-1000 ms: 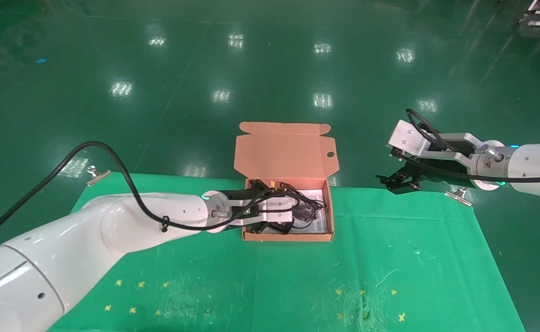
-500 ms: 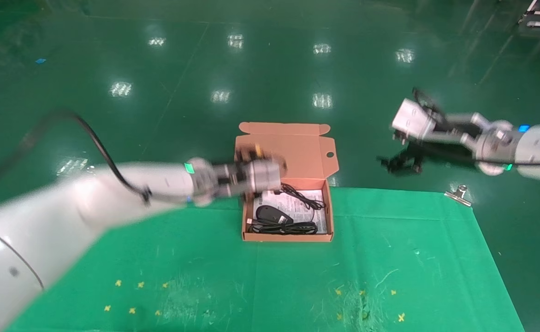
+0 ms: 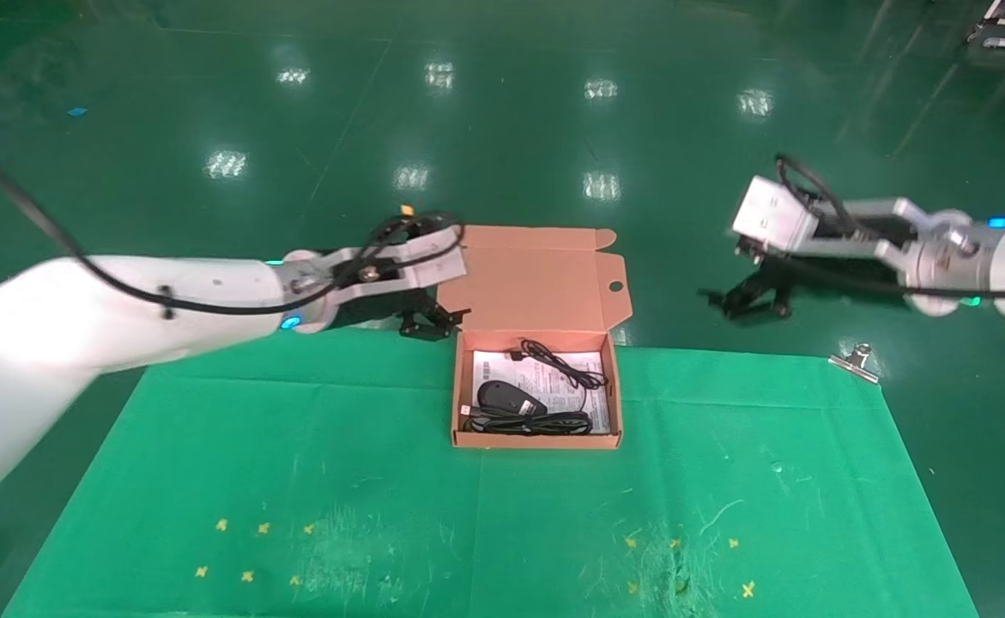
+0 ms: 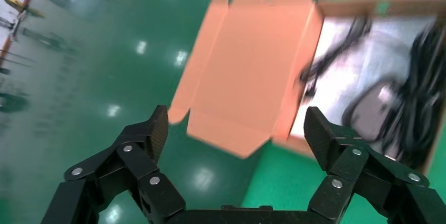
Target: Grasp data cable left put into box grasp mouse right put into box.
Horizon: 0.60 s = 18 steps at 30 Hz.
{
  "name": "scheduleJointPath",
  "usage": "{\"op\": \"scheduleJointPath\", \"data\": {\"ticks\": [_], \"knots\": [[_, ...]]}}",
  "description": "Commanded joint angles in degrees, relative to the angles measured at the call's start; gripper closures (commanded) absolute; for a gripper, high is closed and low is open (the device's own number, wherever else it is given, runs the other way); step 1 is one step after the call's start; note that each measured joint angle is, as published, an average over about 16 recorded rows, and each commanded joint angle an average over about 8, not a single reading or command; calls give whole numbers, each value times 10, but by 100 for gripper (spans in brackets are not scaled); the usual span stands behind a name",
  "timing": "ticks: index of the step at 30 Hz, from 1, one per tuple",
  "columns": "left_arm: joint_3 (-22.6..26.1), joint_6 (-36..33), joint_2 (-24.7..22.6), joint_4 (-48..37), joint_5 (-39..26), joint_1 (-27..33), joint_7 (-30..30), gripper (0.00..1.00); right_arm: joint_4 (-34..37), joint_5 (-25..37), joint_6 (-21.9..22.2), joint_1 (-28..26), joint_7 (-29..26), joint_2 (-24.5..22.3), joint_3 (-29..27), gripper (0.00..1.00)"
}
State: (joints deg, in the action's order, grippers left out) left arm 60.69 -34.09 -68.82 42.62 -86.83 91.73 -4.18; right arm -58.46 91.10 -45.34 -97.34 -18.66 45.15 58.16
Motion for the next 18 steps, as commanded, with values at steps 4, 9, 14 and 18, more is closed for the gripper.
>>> {"op": "scheduleJointPath", "data": {"ticks": [4, 9, 14, 18], "knots": [[-44, -50, 33, 30, 44, -29, -6, 0, -14, -46, -38, 33, 7, -9, -39, 0], [-87, -100, 66, 60, 88, -59, -13, 0, -28, -92, -75, 67, 15, -19, -79, 0], [-130, -151, 99, 90, 131, -88, -19, 0, -42, -138, -113, 100, 22, -28, -118, 0], [-152, -176, 115, 105, 153, -103, -22, 0, -50, -161, -132, 117, 26, -33, -138, 0]]}}
